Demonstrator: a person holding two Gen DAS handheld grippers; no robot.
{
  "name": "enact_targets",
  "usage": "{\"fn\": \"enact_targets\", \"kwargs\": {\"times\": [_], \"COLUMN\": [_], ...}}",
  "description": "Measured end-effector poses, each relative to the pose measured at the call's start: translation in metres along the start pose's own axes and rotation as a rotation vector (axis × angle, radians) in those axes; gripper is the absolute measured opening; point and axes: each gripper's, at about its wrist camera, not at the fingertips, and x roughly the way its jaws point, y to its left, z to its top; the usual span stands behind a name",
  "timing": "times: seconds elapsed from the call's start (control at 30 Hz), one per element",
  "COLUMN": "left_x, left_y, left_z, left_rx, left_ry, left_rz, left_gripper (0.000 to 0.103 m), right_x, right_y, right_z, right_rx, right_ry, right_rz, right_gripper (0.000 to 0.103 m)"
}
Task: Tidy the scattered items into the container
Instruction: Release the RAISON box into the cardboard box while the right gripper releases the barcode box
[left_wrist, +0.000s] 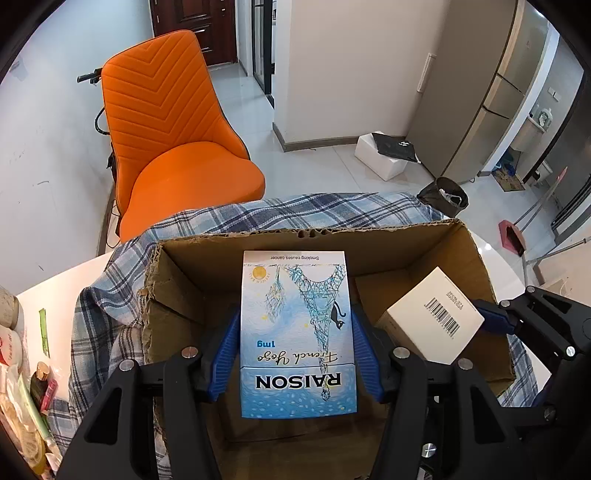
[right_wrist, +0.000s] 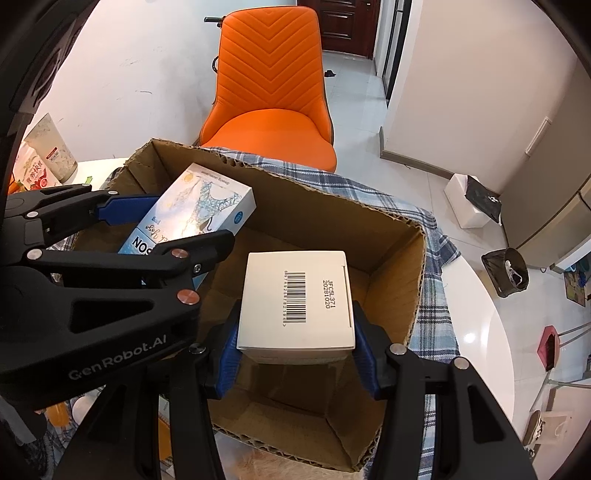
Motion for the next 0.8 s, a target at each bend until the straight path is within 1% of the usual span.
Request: {"fn": "enact_targets", "kwargs": {"times": [0.23, 0.37, 0.4, 0.47, 0.53, 0.57, 0.6, 0.67, 0.8], "left_x": [0.000, 0.000, 0.000, 0.000, -0.001, -0.002, -0.005, -0.011, -0.019], "left_y": [-0.004, -0.003, -0.003, -0.002, -0.002, -0.002, -0.002, -0.001, 0.000], "left_z": [-0.001, 0.000, 0.000, 0.000, 0.000, 0.001, 0.000, -0.001, 0.001], "left_rx": [0.010, -0.002, -0.004, -0.005, -0.001, 0.001, -0.001, -0.010, -0.020], "left_ry": [-0.003, -0.004, -0.003, -0.002, -0.001, -0.009, -0.025, -0.056, -0.064], "left_rz": [0.008, -0.003, -0.006, -0.002, 0.016, 0.020, 0.023, 0.027, 0.016], "left_gripper": [0.059, 0.060, 0.060, 0.060, 0.067, 0.079, 0.085, 0.085, 0.085], "right_x": [0.001, 0.001, 0.001, 0.000, -0.003, -0.004, -0.005, -0.007, -0.011], "right_y": [0.000, 0.001, 0.002, 0.002, 0.002, 0.002, 0.003, 0.004, 0.006], "right_z": [-0.001, -0.001, -0.001, -0.001, -0.002, -0.003, -0.004, -0.005, -0.007], "right_rx": [-0.006, -0.009, -0.011, -0.013, -0.014, -0.015, -0.020, -0.029, -0.044], "right_ry": [-0.002, 0.002, 0.003, 0.004, -0.005, -0.009, -0.012, -0.010, -0.007], "right_rz": [-0.001, -0.001, -0.003, -0.003, -0.001, -0.005, -0.007, -0.010, -0.021], "right_gripper": [0.051, 0.051, 0.052, 0.055, 0.064, 0.065, 0.067, 0.067, 0.067]}}
